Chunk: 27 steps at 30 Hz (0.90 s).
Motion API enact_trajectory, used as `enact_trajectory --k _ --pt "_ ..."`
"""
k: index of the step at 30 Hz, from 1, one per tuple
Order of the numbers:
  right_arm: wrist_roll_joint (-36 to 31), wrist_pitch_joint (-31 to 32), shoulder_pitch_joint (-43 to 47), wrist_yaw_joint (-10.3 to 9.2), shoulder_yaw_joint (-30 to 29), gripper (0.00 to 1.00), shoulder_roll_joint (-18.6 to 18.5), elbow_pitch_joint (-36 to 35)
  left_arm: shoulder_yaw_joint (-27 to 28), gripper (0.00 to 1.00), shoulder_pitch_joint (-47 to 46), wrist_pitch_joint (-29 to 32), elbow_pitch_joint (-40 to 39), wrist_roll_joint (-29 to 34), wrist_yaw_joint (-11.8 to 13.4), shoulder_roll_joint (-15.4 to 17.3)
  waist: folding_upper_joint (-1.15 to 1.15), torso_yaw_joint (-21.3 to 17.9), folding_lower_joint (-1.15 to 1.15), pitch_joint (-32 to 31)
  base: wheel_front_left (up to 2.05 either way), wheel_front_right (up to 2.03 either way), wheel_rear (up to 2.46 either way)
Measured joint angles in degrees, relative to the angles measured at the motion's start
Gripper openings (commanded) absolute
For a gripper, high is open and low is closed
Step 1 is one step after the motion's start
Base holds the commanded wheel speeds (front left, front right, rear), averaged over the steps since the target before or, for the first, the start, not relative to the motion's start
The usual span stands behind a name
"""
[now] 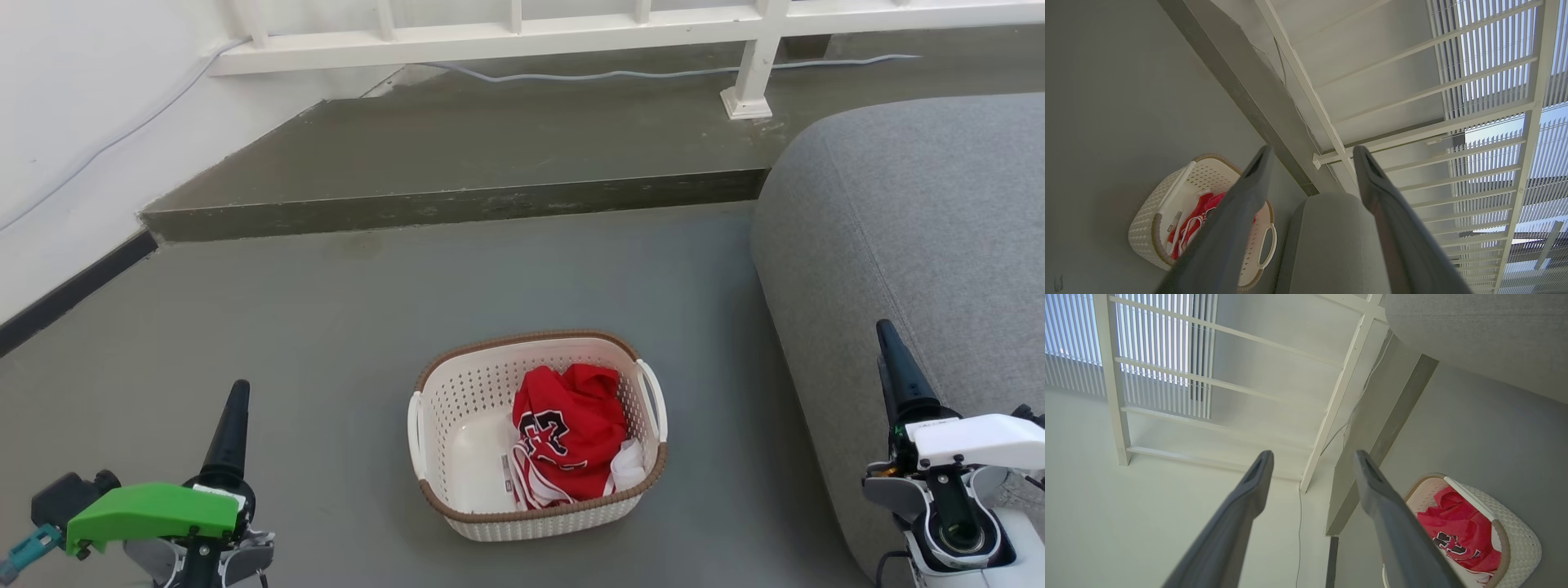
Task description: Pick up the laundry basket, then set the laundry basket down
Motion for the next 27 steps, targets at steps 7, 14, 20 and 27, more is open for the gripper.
enact_trajectory --k 7,14,20,27 --pt "-4.8 -1.0 -0.9 0.0 1.4 1.0 -0.9 0.9 -0.5 1.0 -1.2 -0.6 0.2 6.1 0.0 0.5 0.0 0.0 0.0 -0.1 0.0 0.0 0.0" --pt "-11.2 -2.5 -2.0 -0.59 3.0 1.0 -2.0 1.2 -0.5 1.0 -2.3 -1.8 -0.9 12.6 0.6 0.5 0.0 0.0 0.0 -0.2 0.0 0.0 0.0" --pt "-16.9 -3.4 -3.3 -1.23 3.7 1.0 -2.4 1.0 -1.1 1.0 -2.7 -2.9 -1.8 18.1 1.1 0.5 0.0 0.0 0.0 -0.1 0.0 0.0 0.0" --pt "-22.7 -4.5 -3.6 -1.92 5.2 1.0 -2.5 0.7 -2.8 1.0 -3.3 -4.1 -2.1 24.6 1.2 0.5 0.0 0.0 0.0 0.0 0.0 0.0 0.0"
